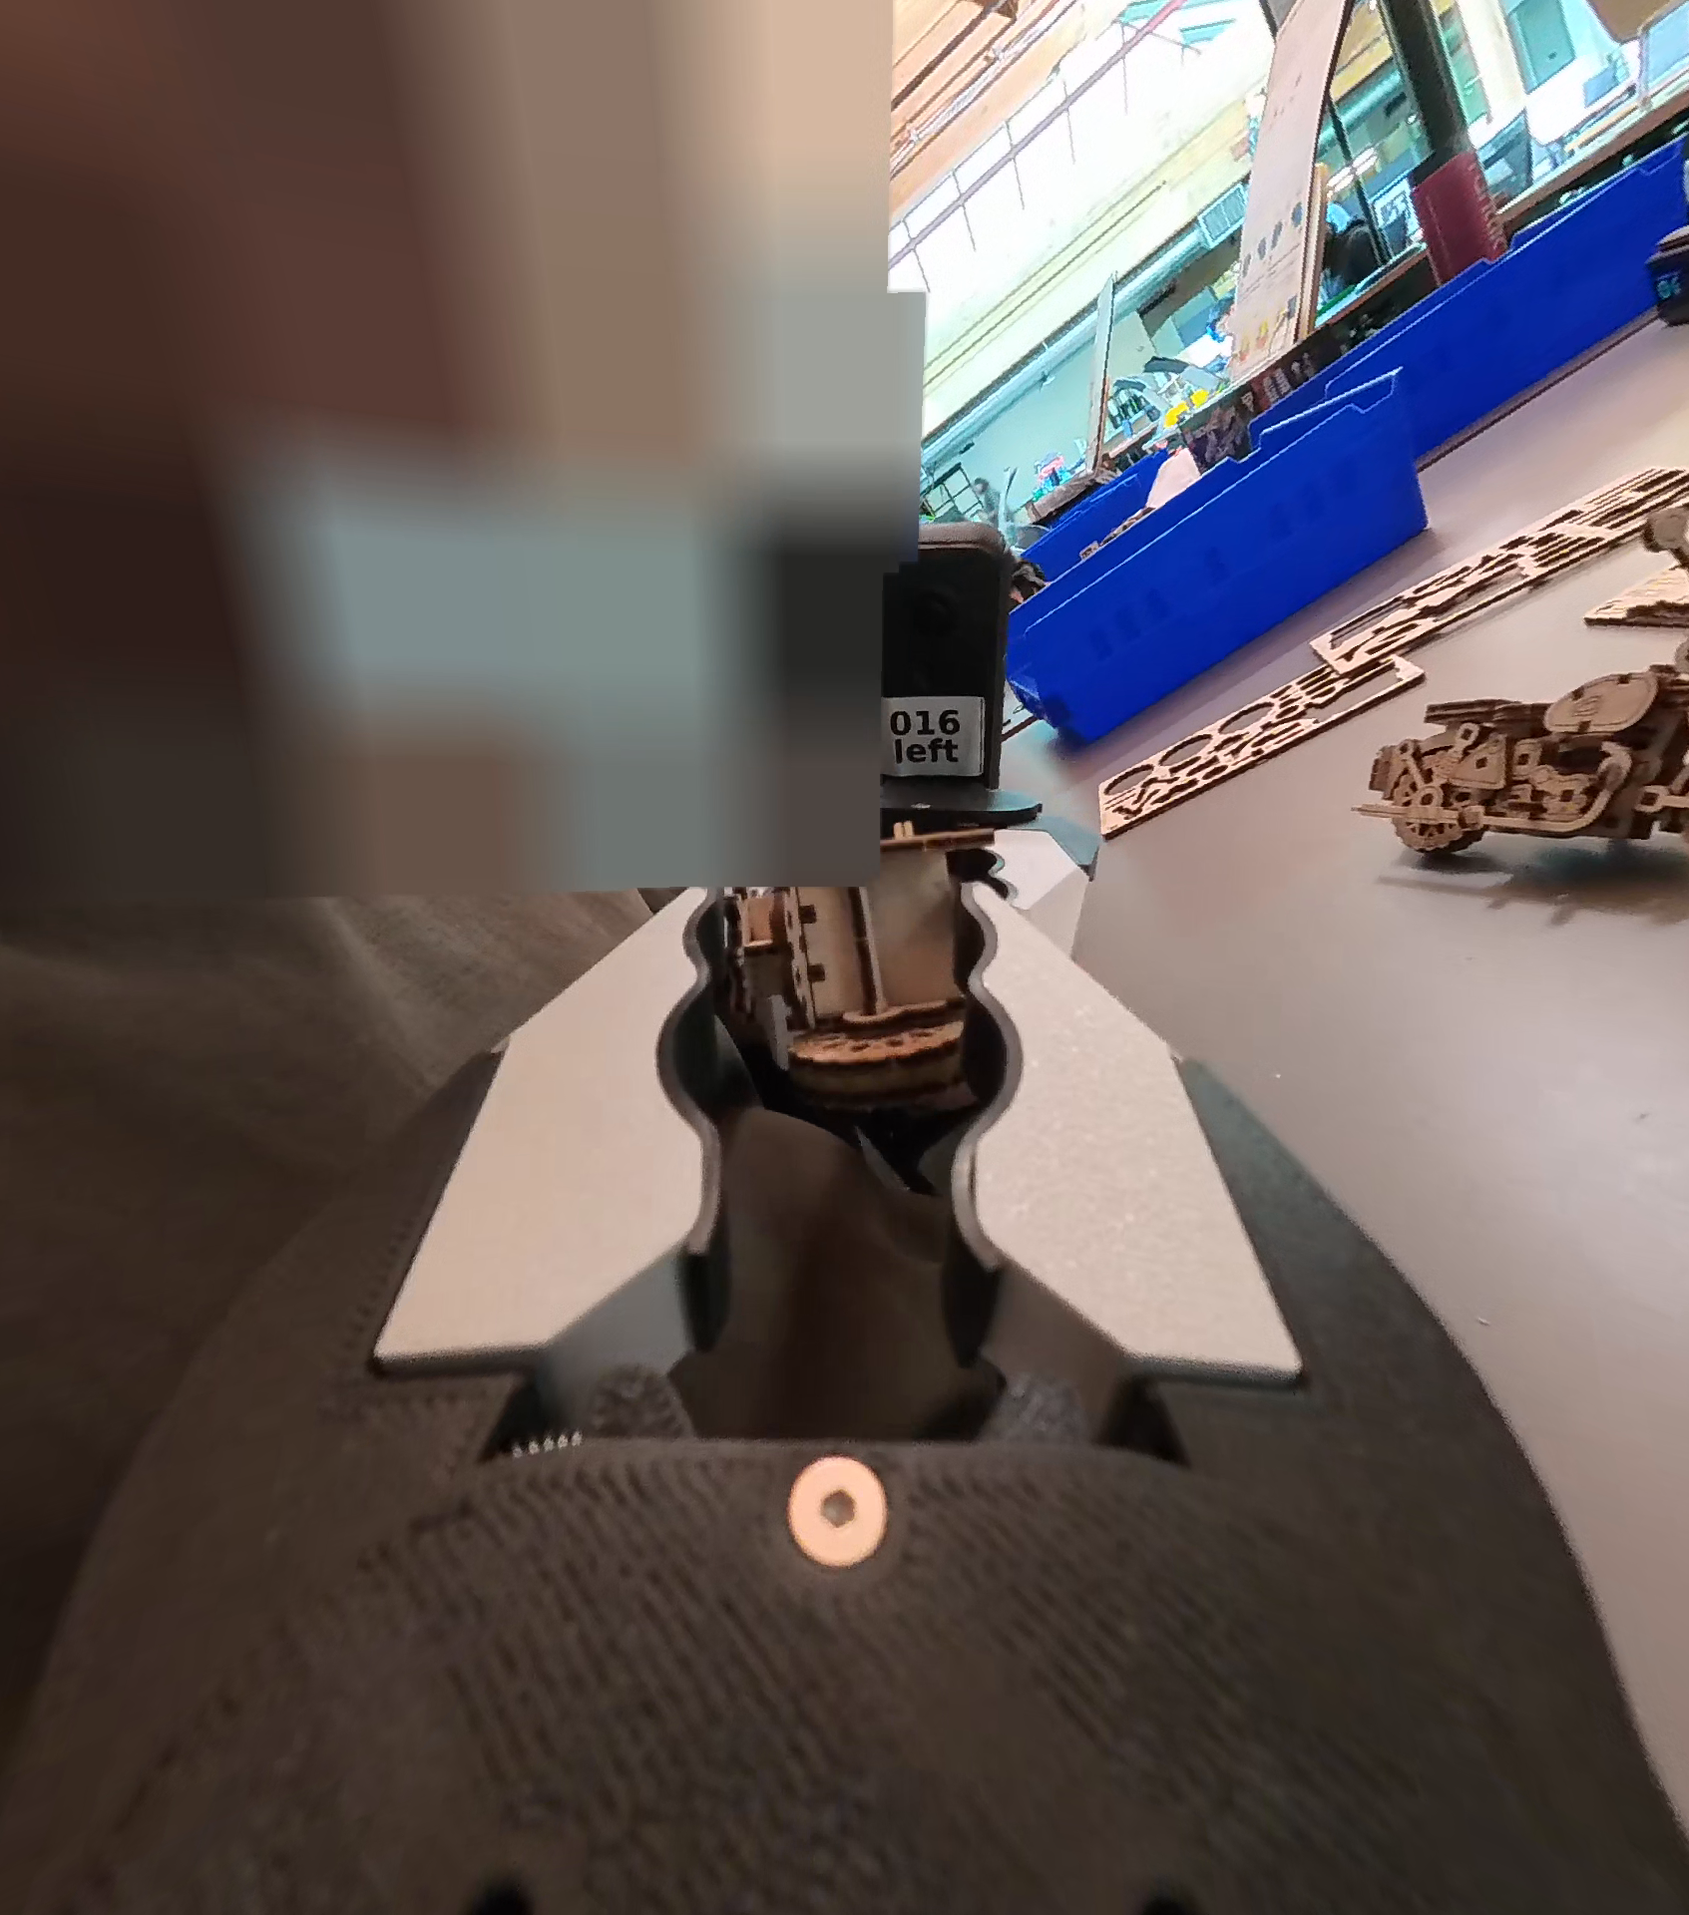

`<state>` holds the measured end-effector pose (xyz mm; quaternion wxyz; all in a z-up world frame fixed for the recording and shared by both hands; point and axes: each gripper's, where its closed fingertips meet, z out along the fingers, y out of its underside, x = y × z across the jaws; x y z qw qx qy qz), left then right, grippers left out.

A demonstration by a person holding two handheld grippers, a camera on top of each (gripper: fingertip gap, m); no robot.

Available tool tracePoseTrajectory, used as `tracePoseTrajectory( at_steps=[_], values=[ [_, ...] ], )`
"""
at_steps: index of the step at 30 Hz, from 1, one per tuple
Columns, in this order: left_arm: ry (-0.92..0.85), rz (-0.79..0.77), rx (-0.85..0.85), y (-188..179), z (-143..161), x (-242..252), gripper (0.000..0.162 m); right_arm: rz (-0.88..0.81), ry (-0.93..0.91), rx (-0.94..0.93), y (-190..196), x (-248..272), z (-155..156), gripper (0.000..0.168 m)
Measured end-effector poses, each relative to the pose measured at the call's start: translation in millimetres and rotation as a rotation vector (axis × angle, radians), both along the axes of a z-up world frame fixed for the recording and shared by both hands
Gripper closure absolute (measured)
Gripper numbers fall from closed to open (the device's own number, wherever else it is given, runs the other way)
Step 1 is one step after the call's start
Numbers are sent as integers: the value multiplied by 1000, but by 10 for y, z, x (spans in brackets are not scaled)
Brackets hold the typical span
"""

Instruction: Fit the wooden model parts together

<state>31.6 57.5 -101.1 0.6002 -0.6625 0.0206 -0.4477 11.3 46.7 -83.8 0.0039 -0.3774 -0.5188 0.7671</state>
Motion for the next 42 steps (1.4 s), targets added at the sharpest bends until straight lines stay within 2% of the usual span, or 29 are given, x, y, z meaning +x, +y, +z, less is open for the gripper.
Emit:
tracePoseTrajectory(
  at_steps=[9, 15, 36, 42],
  values=[
    [27, 19, -6, 10, -25, -51, 109, -24, -9, 109, 139, 26, -98, 120],
    [23, 6, -7, 1, -21, -41, 109, 0, 7, 198, 90, 83, -166, 125],
    [-66, 56, -30, 64, -11, -161, 109, -19, -1, 189, 139, 65, -149, 116],
    [-55, 69, -55, 94, -59, -139, 109, -18, -37, 205, 63, 33, -228, 121]
  ],
)
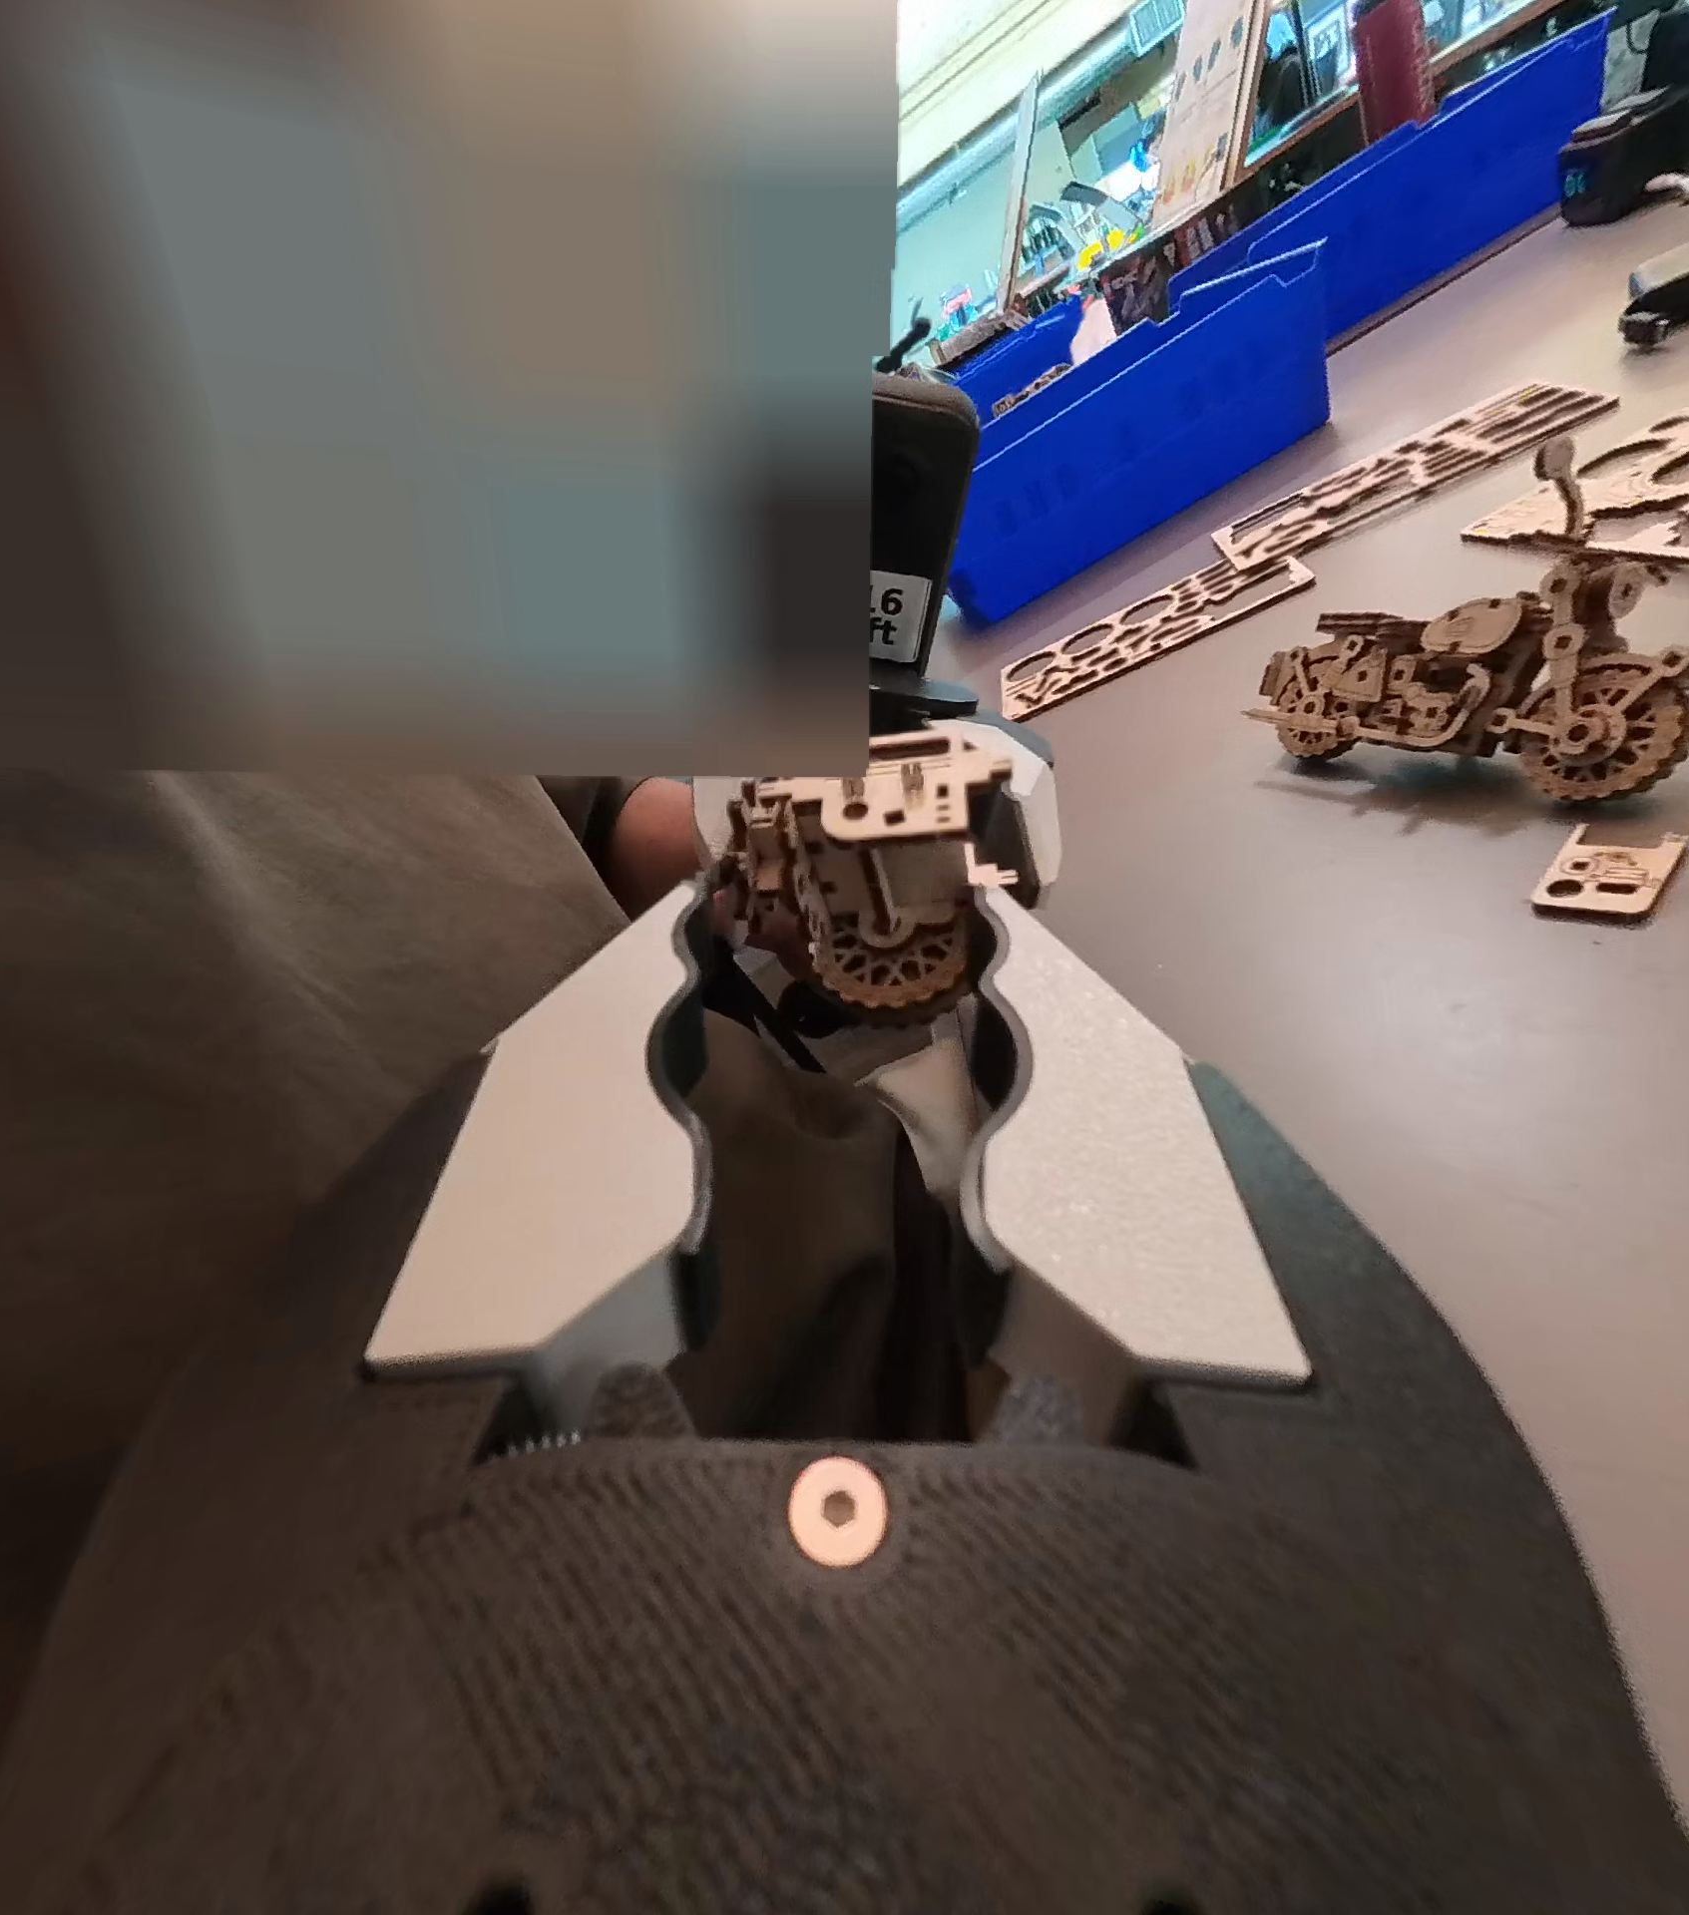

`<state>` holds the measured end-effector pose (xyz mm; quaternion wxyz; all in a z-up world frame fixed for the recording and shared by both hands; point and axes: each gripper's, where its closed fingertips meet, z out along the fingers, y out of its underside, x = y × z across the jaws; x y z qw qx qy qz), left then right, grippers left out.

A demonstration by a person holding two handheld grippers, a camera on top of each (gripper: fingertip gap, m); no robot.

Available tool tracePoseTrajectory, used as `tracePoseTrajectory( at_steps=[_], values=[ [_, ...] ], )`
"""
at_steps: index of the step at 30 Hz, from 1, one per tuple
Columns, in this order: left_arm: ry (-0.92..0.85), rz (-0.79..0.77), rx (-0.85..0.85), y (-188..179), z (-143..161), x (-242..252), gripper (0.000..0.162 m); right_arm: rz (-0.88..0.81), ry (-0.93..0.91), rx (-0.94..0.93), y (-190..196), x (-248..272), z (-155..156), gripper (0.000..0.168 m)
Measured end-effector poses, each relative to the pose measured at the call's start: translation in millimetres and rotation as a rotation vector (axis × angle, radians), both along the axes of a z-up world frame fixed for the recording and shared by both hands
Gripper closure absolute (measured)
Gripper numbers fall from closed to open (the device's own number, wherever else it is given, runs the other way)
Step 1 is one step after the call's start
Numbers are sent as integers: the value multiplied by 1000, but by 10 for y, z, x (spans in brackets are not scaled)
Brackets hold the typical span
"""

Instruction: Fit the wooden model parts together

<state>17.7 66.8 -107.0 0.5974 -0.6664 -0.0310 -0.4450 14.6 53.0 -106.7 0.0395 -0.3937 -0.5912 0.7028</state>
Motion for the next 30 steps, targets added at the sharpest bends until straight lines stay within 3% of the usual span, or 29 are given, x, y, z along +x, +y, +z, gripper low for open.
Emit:
tracePoseTrajectory(
  at_steps=[14, 16, 26, 30],
  values=[
    [68, -88, -6, -82, -46, 61, 107, 28, -8, 5, -32, 27, -18, 128],
    [131, -90, -19, -85, -112, 55, 108, 27, 5, -10, -25, 36, 21, 143],
    [161, -107, 14, -111, -84, 113, 110, 29, -3, 43, -31, 48, -46, 120],
    [234, -107, 59, -147, -72, 153, 110, 55, 54, 110, -86, 102, -51, 119]
  ],
)
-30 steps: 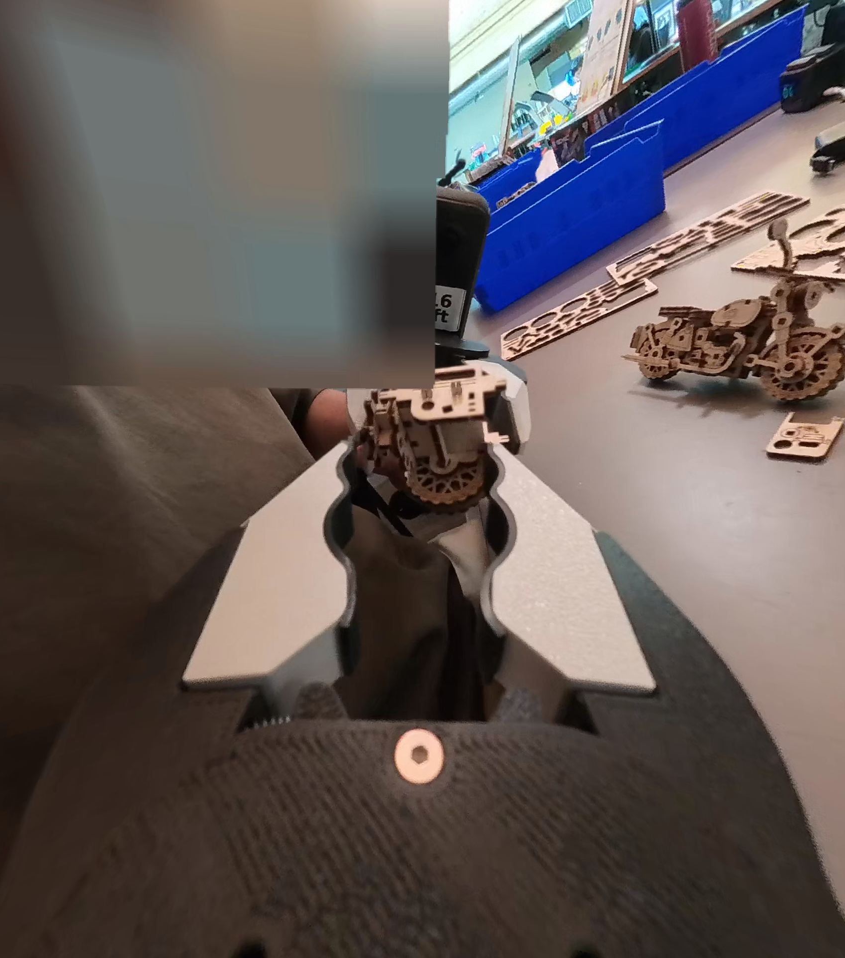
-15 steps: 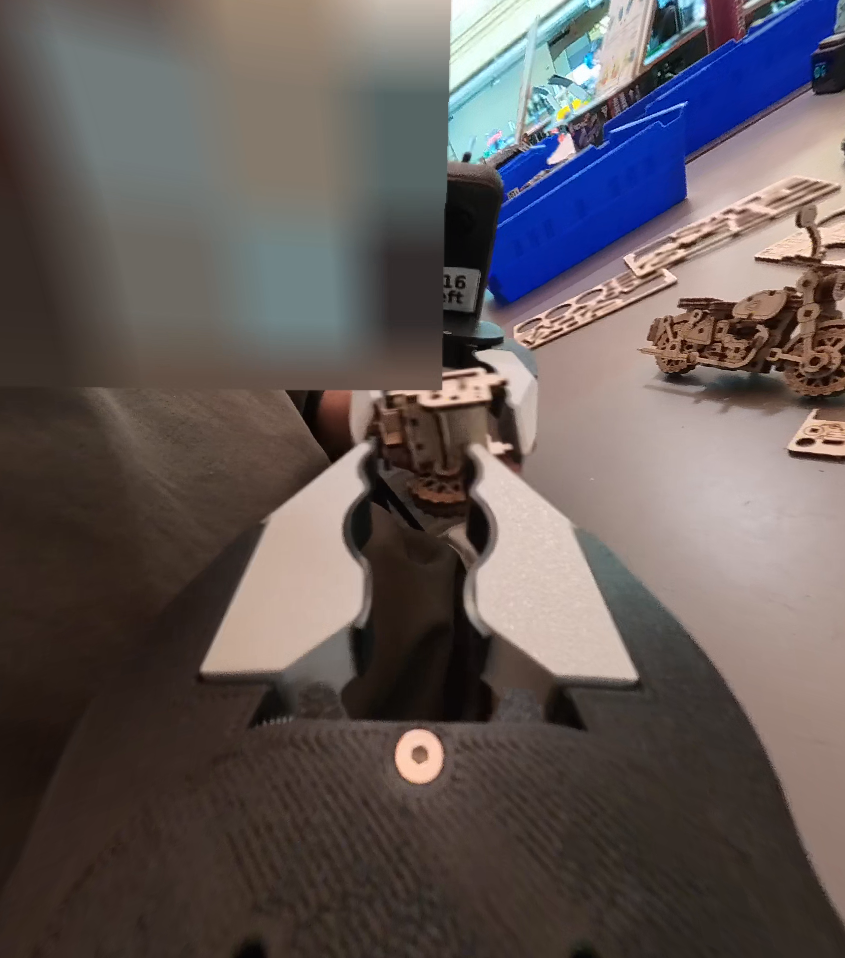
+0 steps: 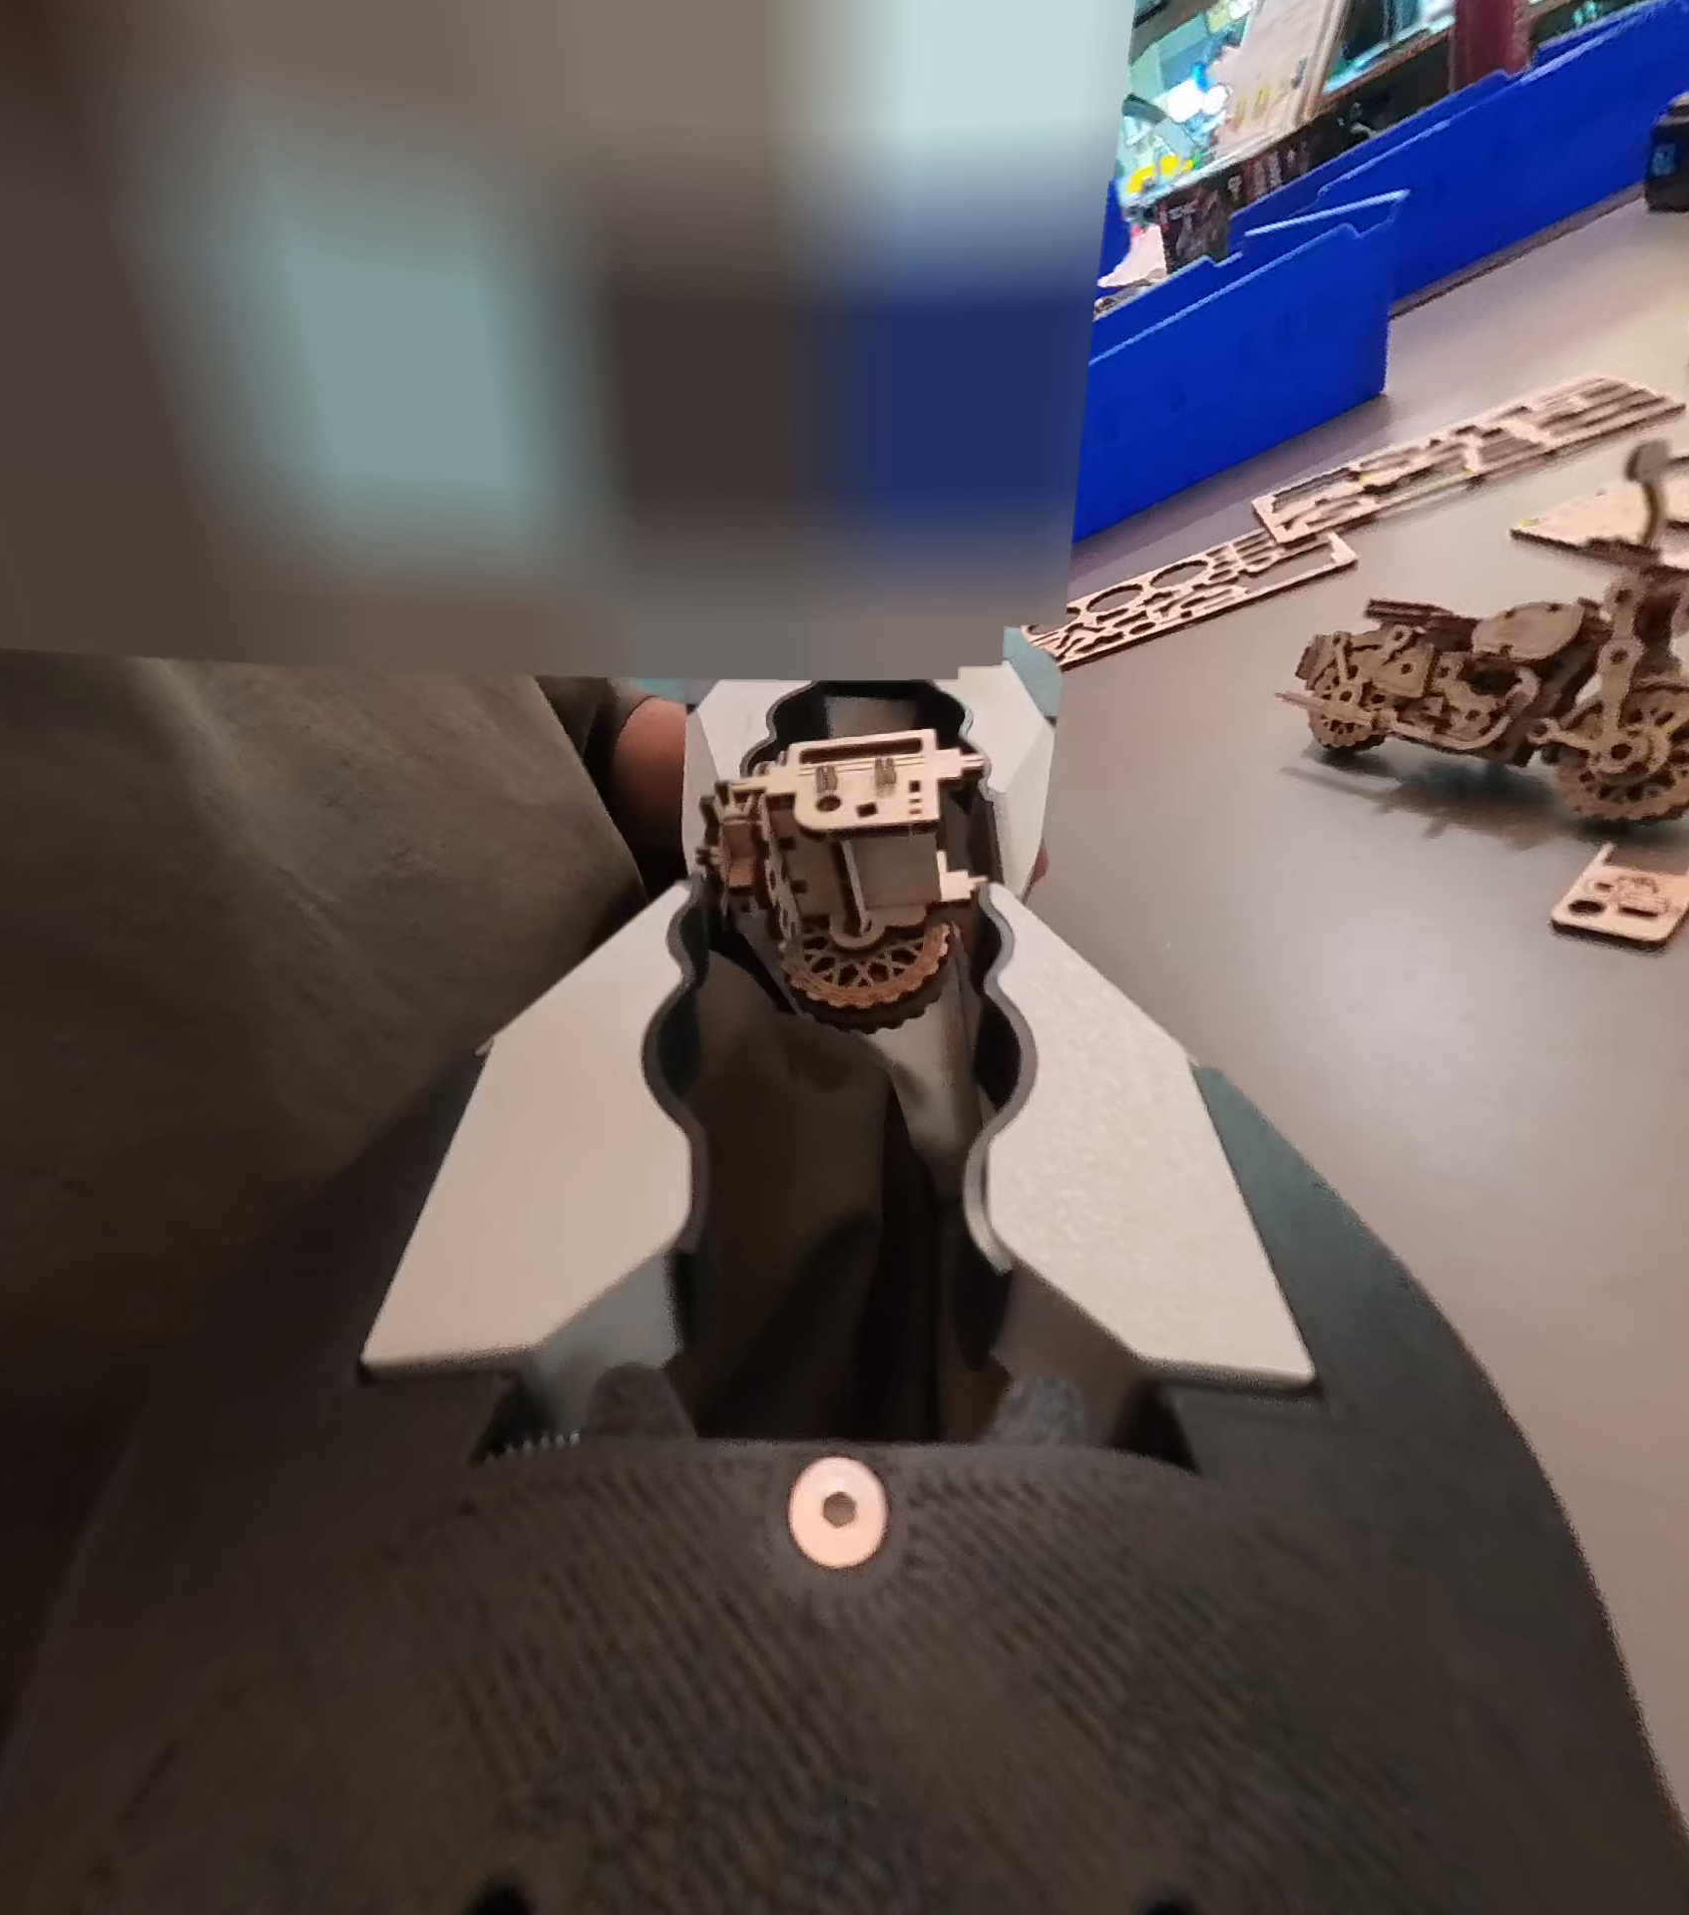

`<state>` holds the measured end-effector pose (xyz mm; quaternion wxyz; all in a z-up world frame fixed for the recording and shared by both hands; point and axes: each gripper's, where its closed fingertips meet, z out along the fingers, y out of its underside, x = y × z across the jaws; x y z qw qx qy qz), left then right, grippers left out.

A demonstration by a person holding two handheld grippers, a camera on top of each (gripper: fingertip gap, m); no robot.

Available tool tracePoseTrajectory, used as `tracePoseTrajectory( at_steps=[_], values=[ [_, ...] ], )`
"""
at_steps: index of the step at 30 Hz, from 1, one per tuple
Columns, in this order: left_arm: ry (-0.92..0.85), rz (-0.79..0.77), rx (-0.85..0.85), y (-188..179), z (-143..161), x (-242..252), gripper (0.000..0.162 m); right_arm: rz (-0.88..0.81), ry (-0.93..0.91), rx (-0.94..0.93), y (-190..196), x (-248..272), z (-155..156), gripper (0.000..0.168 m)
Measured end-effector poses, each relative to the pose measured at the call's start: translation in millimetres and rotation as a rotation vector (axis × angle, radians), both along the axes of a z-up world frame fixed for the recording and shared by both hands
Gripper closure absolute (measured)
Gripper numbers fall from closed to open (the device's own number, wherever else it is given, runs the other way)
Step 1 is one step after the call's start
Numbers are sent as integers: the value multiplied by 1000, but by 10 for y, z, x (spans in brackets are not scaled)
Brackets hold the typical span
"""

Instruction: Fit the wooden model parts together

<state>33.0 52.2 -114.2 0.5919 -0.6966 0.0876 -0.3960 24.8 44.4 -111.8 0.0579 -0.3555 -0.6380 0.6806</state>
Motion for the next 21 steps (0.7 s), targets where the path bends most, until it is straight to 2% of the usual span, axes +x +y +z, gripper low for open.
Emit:
tracePoseTrajectory(
  at_steps=[5, 21],
  values=[
    [122, -9, 109, -89, 39, 70, 110, -3, 175, 166, -103, 80, 23, 121],
    [138, 8, 116, -61, 21, 64, 111, 9, 162, 155, -88, 91, 20, 121]
  ],
)
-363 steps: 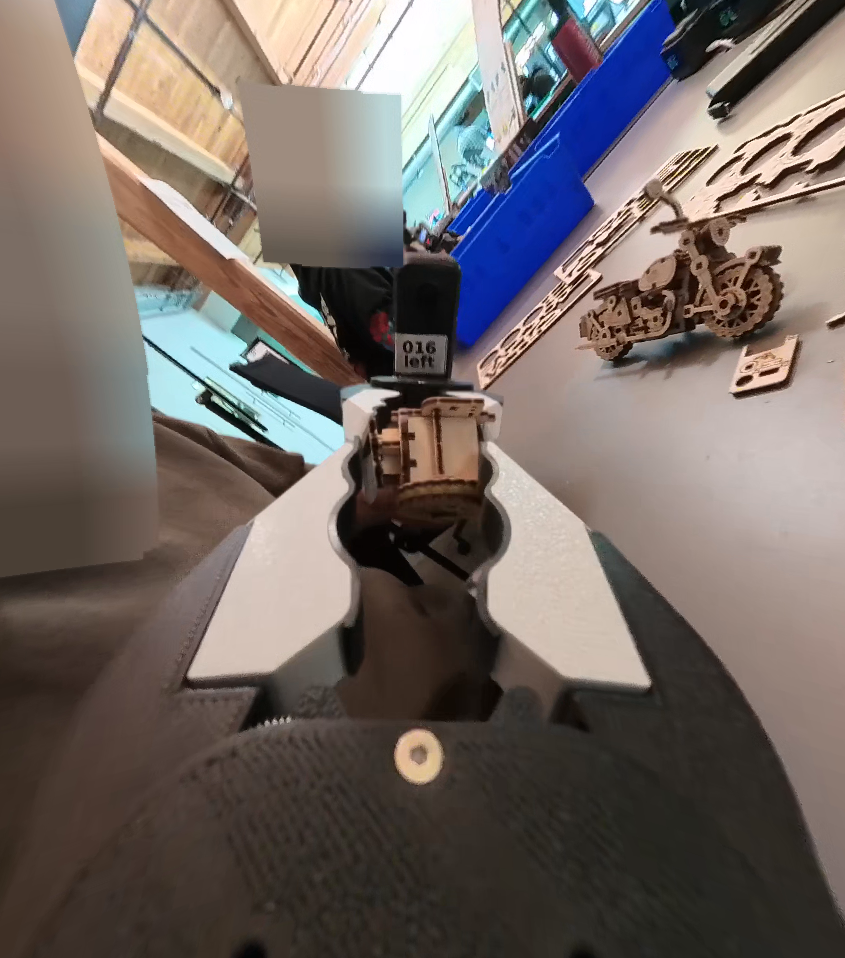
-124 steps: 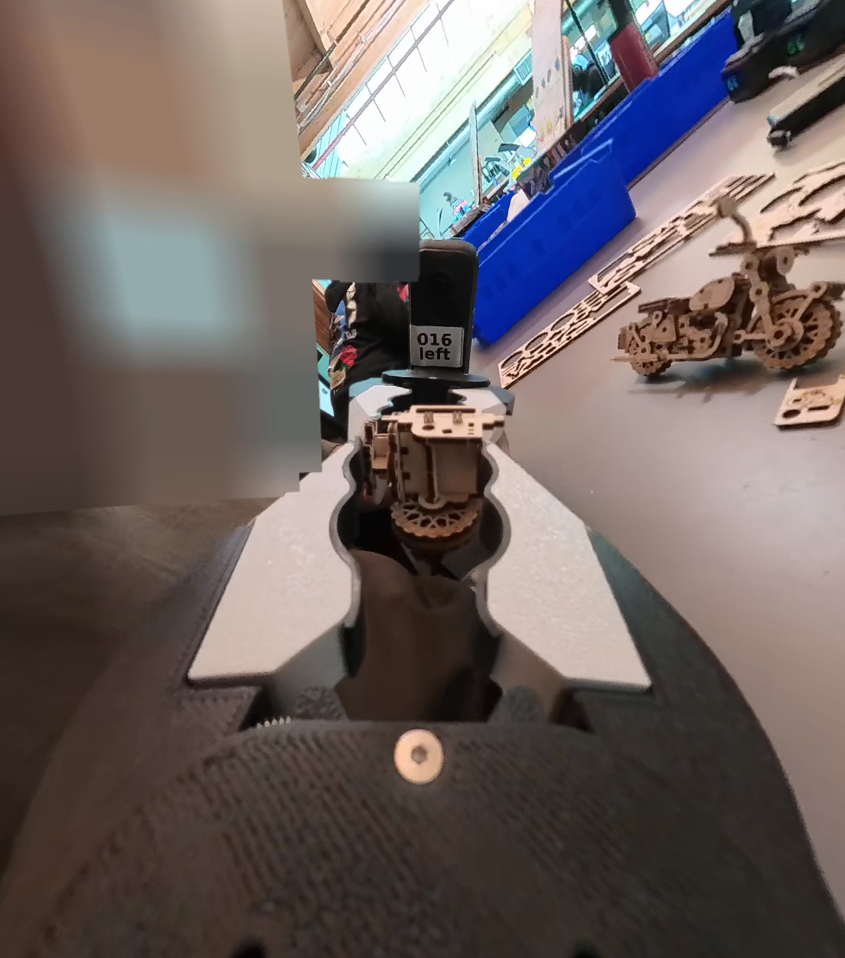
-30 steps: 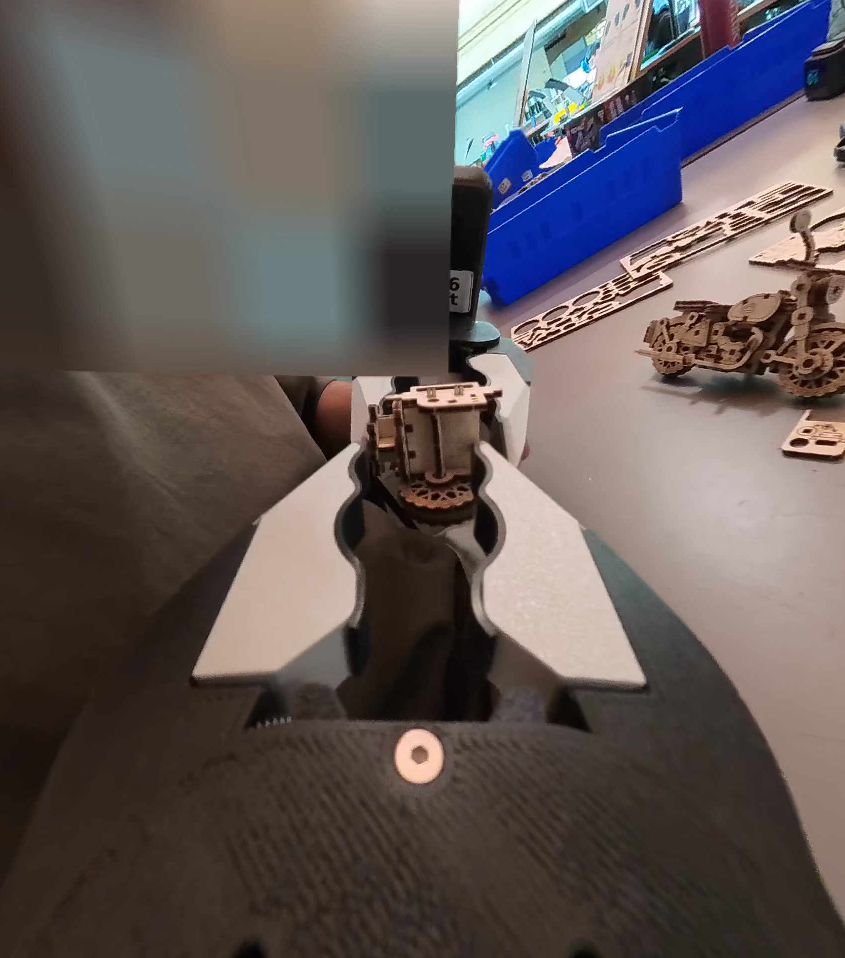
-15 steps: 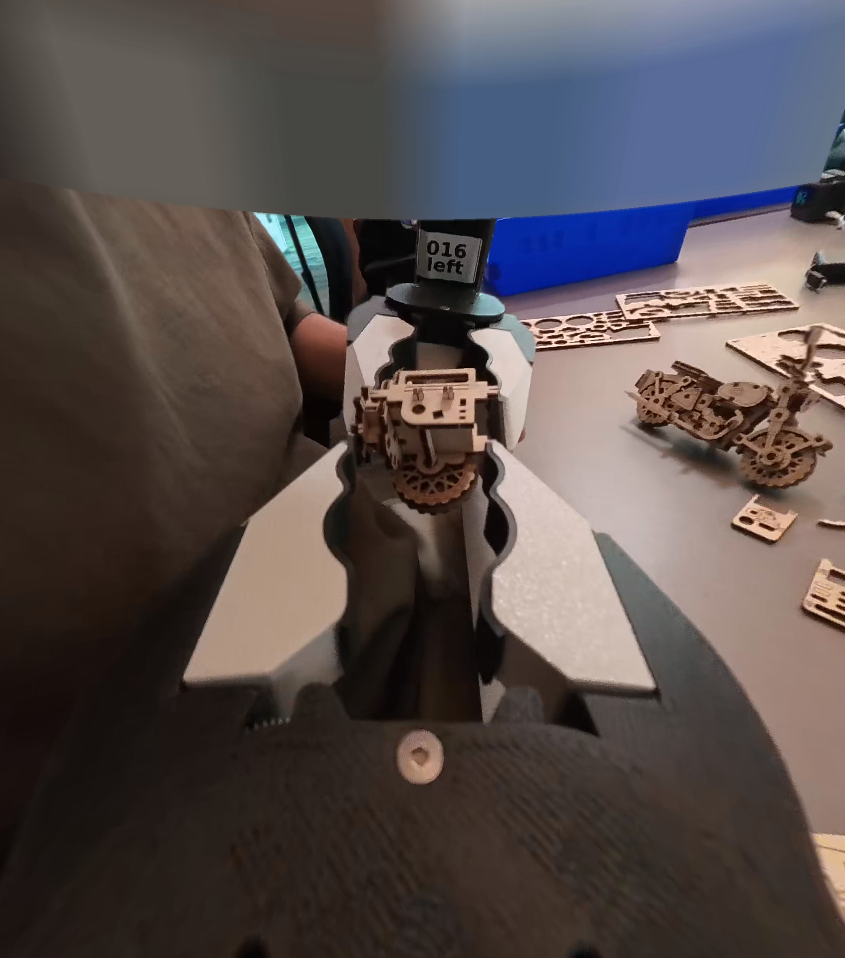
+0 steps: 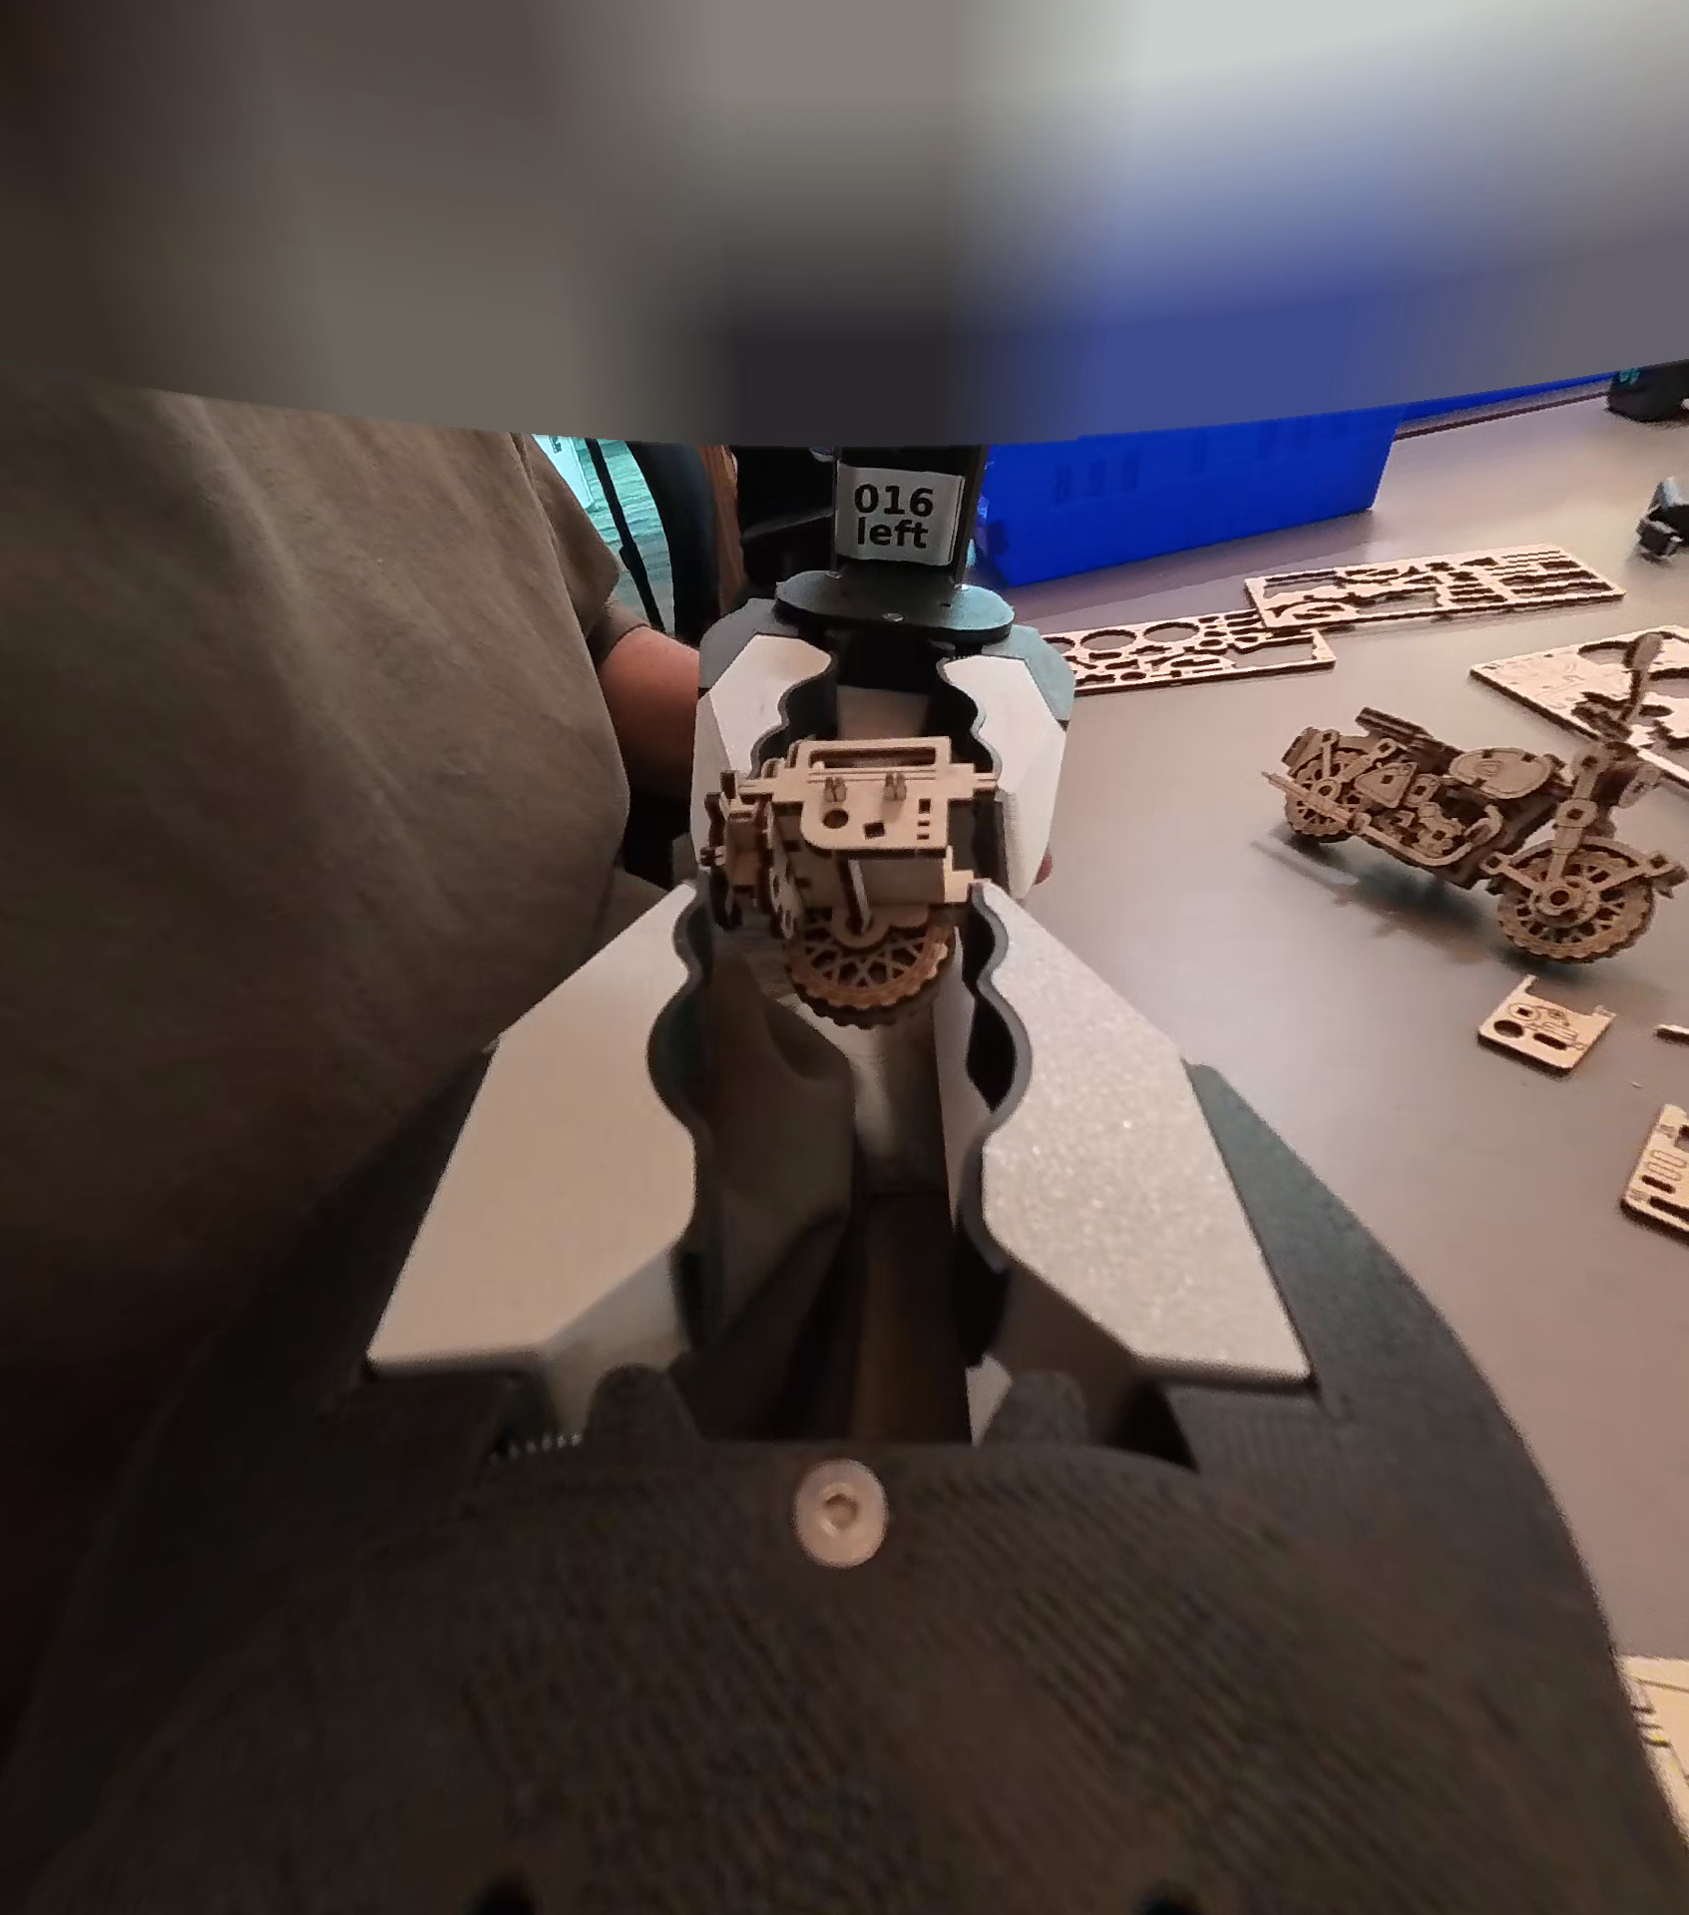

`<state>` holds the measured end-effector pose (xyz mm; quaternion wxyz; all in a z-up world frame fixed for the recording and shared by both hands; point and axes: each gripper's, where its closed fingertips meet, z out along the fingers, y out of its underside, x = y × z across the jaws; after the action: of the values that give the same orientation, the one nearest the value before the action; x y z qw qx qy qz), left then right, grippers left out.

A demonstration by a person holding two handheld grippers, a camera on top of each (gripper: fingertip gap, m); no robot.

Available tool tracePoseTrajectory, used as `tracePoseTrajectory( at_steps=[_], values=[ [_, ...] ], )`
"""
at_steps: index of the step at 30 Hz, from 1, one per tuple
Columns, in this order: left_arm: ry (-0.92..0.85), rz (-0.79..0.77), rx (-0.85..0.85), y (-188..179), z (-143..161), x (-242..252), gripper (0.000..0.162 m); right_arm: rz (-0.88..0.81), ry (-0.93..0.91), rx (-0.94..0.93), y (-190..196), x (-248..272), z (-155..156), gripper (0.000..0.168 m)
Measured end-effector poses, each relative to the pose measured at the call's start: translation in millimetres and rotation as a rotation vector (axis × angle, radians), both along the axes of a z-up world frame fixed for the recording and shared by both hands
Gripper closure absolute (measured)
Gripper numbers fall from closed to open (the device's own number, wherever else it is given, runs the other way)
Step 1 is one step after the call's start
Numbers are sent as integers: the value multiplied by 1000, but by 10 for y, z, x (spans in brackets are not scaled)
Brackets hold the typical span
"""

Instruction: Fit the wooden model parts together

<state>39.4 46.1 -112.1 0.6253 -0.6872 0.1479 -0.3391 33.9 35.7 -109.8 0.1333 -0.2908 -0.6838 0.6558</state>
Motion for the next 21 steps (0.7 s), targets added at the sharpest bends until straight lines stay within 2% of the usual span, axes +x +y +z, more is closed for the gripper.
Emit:
tracePoseTrajectory(
  at_steps=[3, 5, 7, 13, 21],
  values=[
    [-37, 9, -33, 31, -12, -35, 110, -16, -34, -34, 42, -40, -11, 122],
    [-97, 39, -81, 91, -34, -113, 110, -48, -64, -76, 109, -97, -5, 130],
    [-159, 11, -137, 100, -68, -123, 110, -70, -101, -105, 149, -143, -22, 123],
    [-311, -31, -242, 129, -90, -114, 111, -89, -98, -122, 180, -167, -15, 122],
    [-444, -117, -280, 101, -20, -18, 111, 5, -213, -281, 115, -113, 38, 118]
  ],
)
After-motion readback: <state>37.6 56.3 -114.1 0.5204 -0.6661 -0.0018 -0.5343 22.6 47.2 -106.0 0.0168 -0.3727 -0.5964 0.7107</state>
